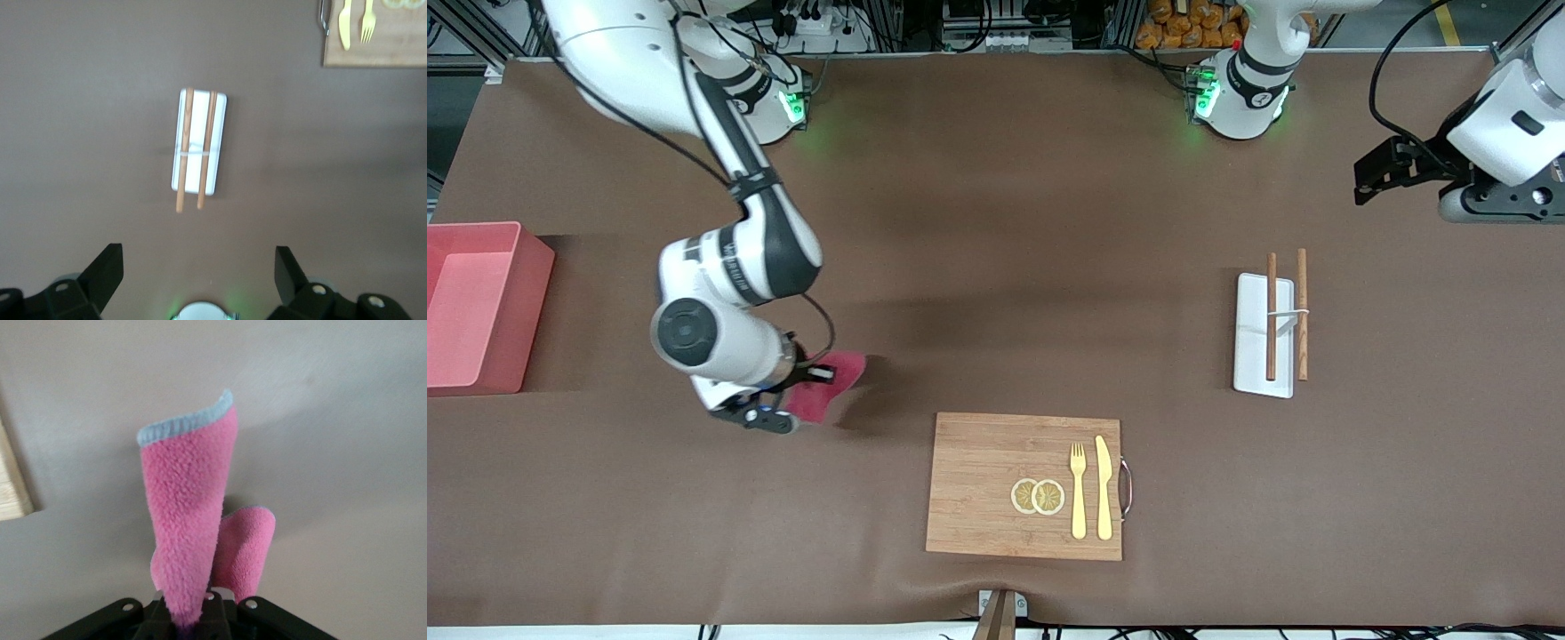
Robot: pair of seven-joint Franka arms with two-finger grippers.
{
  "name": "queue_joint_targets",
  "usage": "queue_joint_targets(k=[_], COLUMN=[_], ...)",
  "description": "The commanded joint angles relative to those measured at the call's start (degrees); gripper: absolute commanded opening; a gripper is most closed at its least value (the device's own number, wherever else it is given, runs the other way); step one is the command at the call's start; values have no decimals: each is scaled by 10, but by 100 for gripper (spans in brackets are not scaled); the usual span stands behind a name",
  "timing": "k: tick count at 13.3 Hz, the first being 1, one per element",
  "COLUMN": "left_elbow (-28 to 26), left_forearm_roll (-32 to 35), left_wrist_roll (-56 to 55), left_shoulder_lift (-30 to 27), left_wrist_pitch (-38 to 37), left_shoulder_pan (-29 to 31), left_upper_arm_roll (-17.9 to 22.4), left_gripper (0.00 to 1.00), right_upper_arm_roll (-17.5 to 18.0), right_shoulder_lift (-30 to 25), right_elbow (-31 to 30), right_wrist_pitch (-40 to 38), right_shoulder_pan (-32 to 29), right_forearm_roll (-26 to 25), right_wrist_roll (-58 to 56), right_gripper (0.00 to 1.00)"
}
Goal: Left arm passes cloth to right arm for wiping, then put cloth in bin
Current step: 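Carry the pink cloth with the right gripper toward the pink bin, then lower the cloth into the pink bin and open the right gripper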
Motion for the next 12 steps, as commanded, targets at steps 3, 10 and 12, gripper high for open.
queue_joint_targets(k=[3, 10, 12], left_elbow=[-10, -10, -11], left_forearm_roll=[-8, -12, -14], left_wrist_roll=[8, 25, 28], left_shoulder_lift=[-7, -4, -8], left_wrist_pitch=[22, 23, 20], left_shoulder_pan=[6, 10, 10], left_upper_arm_roll=[-3, 0, 0], left_gripper=[100, 100, 100], right_upper_arm_roll=[4, 3, 4], right_shoulder_lift=[-44, -71, -69], right_elbow=[-3, 69, 87], right_wrist_pitch=[-28, -125, -138], right_shoulder_pan=[-108, -296, -339], right_forearm_roll=[-3, -45, -77], right_wrist_roll=[-200, -512, -559], right_gripper=[0, 0, 0])
